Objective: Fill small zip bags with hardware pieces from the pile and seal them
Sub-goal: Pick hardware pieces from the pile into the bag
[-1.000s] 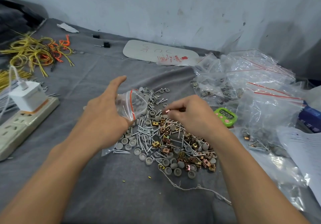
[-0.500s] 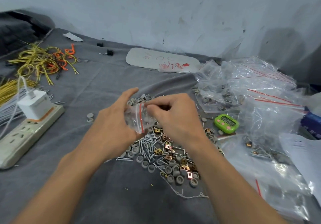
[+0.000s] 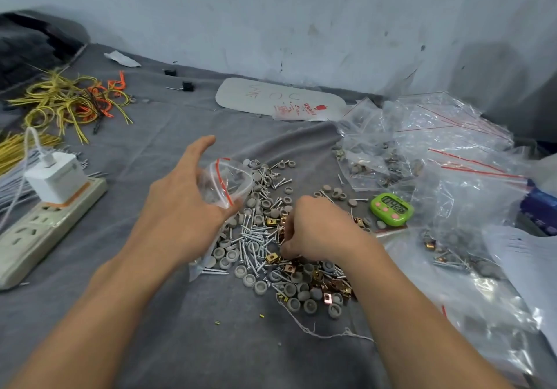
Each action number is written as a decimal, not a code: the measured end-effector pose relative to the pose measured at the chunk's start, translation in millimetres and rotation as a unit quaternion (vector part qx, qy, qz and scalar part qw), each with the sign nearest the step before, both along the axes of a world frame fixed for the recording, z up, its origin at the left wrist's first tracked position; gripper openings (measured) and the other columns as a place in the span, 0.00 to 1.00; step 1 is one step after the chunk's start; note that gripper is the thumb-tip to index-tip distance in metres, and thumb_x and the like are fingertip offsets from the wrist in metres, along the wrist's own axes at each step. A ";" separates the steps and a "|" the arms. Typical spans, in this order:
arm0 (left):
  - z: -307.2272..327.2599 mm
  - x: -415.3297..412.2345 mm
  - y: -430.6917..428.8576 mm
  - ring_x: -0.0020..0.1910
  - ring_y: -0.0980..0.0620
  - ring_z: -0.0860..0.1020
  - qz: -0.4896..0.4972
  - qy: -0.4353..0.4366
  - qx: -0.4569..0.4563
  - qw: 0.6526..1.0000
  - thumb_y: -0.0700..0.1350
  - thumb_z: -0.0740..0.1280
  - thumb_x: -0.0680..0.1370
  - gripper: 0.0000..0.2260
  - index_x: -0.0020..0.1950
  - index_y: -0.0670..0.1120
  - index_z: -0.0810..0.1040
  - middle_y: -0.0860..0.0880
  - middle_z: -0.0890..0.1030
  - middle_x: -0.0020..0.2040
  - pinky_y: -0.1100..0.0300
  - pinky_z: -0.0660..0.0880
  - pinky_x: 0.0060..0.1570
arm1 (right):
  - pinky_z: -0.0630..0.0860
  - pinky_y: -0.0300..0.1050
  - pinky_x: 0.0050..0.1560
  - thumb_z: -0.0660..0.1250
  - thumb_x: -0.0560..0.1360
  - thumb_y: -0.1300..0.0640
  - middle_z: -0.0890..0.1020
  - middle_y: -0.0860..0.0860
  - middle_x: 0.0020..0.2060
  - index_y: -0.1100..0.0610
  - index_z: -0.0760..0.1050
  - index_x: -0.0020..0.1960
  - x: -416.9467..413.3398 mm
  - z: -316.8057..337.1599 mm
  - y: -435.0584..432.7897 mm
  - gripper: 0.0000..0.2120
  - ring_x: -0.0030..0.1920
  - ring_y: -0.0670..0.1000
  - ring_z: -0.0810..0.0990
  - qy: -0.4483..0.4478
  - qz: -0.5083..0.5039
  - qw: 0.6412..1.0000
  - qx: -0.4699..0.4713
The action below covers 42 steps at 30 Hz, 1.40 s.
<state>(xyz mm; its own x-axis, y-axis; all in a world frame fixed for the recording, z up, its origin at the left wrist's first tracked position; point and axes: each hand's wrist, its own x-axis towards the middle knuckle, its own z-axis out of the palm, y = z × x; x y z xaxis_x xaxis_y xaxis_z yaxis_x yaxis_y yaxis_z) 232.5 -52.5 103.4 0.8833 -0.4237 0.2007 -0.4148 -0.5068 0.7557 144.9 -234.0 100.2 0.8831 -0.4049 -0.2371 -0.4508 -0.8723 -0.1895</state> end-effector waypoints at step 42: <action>1.8 -1.2 -0.1 0.48 0.51 0.72 -0.005 -0.014 0.032 0.999 0.73 0.64 0.61 0.41 0.74 0.70 0.57 0.59 0.81 0.47 0.54 0.67 0.48 | 0.82 0.45 0.47 0.79 0.72 0.54 0.85 0.43 0.37 0.47 0.85 0.40 -15.6 13.0 -30.9 0.05 0.40 0.44 0.83 -0.147 -0.059 0.985 0.062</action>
